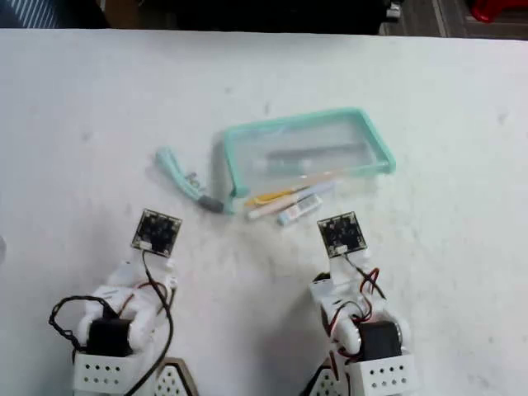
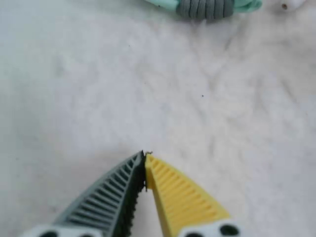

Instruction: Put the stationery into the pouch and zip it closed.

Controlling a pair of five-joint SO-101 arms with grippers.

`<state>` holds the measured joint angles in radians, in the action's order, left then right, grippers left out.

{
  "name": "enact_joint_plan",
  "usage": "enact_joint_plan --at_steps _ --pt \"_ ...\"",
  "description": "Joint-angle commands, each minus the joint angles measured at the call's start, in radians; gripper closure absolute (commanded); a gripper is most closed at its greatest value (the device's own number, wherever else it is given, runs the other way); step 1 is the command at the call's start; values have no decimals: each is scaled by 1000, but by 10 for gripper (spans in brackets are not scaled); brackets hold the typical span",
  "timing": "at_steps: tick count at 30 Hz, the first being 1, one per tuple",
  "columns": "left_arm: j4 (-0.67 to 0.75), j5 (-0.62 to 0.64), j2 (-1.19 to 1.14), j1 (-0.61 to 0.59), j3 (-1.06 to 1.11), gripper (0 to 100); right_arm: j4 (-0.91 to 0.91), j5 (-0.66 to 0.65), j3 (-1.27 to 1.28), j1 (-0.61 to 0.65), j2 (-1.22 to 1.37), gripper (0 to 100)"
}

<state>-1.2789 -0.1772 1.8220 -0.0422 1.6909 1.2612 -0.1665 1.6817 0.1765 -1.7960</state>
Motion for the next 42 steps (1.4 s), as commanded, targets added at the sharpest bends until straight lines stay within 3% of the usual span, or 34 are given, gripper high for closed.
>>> enact_joint_plan --at_steps 1,22,25,33,39,42 --pt "-5 -3 7 12 2 976 7 -8 9 -5 -5 981" --pt "-2 -9 7 5 2 976 -5 -5 9 1 -5 981" --pt "48 -9 7 2 2 976 -113 -2 9 -22 -7 981" --pt "298 -9 7 -234 2 976 -430 -2 9 -205 -5 981" --pt "299 -9 7 -294 2 976 -433 -11 9 -232 -5 981" --pt "292 -9 8 -294 -3 977 -404 -118 9 -232 -5 981"
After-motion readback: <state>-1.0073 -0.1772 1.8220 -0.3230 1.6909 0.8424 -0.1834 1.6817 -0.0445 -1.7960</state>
